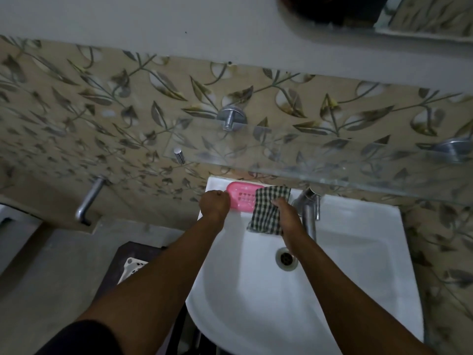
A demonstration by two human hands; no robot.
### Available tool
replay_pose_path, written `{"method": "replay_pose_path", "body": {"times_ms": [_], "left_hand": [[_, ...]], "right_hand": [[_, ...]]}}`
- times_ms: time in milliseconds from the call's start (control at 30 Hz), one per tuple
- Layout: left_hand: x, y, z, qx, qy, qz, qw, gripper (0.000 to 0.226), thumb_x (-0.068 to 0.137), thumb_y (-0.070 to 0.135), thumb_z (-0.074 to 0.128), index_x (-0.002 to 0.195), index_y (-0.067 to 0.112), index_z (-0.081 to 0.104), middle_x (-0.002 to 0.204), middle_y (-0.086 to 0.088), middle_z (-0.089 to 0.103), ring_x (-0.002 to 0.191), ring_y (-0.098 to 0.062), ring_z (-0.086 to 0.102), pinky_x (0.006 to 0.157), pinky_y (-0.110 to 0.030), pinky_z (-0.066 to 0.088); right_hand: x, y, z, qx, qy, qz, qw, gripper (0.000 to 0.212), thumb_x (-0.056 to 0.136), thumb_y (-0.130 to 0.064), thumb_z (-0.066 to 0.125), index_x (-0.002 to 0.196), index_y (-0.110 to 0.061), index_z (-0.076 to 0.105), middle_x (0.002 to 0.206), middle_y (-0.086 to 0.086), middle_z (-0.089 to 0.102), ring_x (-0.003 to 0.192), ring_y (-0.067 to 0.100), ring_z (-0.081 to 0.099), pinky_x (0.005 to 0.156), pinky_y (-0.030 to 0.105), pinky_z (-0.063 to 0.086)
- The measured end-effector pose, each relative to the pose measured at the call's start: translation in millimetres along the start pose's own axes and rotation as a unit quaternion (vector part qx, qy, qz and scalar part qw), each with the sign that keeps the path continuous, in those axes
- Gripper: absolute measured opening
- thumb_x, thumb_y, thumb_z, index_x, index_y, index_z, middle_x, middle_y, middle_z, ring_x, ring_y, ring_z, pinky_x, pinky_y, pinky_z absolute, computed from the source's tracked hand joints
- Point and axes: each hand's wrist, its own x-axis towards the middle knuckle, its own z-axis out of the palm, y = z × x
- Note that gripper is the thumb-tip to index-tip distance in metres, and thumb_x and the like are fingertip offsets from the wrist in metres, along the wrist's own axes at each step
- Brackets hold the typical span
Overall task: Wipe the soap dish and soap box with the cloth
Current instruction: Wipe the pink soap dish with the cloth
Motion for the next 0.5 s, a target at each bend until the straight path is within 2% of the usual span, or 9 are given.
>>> {"method": "replay_pose_path", "body": {"times_ms": [100, 233, 400, 500], "left_hand": [[4, -1, -3, -0.031, -0.018, -0.021, 0.999, 0.029, 0.090, 0.012, 0.053, 0.107, -0.003, 0.071, 0.110, -0.022, 0.071, 0.108, -0.038, 0.065, 0.093, -0.040, 0.055], [19, -12, 1, -0.021, -0.002, -0.009, 1.000, 0.042, 0.069, 0.024, 0.051, 0.088, -0.006, 0.073, 0.094, -0.026, 0.072, 0.097, -0.041, 0.069, 0.085, -0.047, 0.057], [-4, -2, -6, 0.007, 0.033, 0.029, 0.999, 0.029, 0.084, 0.015, 0.054, 0.083, -0.008, 0.072, 0.089, -0.027, 0.071, 0.091, -0.039, 0.067, 0.084, -0.044, 0.056], [-13, -7, -9, -0.011, 0.042, 0.064, 0.997, 0.028, 0.085, 0.013, 0.055, 0.062, 0.000, 0.065, 0.072, -0.022, 0.066, 0.075, -0.037, 0.062, 0.075, -0.040, 0.052]], "right_hand": [[-2, -4, 1, 0.005, -0.001, -0.005, 1.000, 0.023, 0.092, -0.028, 0.056, 0.105, -0.012, 0.065, 0.094, 0.004, 0.072, 0.081, 0.019, 0.068, 0.068, 0.028, 0.051], [-5, -8, 4, 0.006, -0.003, -0.017, 1.000, 0.024, 0.093, -0.027, 0.057, 0.108, -0.011, 0.065, 0.096, 0.004, 0.072, 0.084, 0.019, 0.068, 0.070, 0.029, 0.052], [-24, -16, 7, -0.020, 0.001, -0.045, 0.999, 0.014, 0.095, -0.026, 0.054, 0.101, -0.017, 0.063, 0.093, -0.001, 0.069, 0.081, 0.014, 0.065, 0.061, 0.025, 0.047], [-41, -16, 7, -0.038, 0.005, -0.060, 0.997, 0.010, 0.095, -0.027, 0.054, 0.097, -0.020, 0.061, 0.091, -0.003, 0.067, 0.080, 0.013, 0.063, 0.061, 0.025, 0.046]]}}
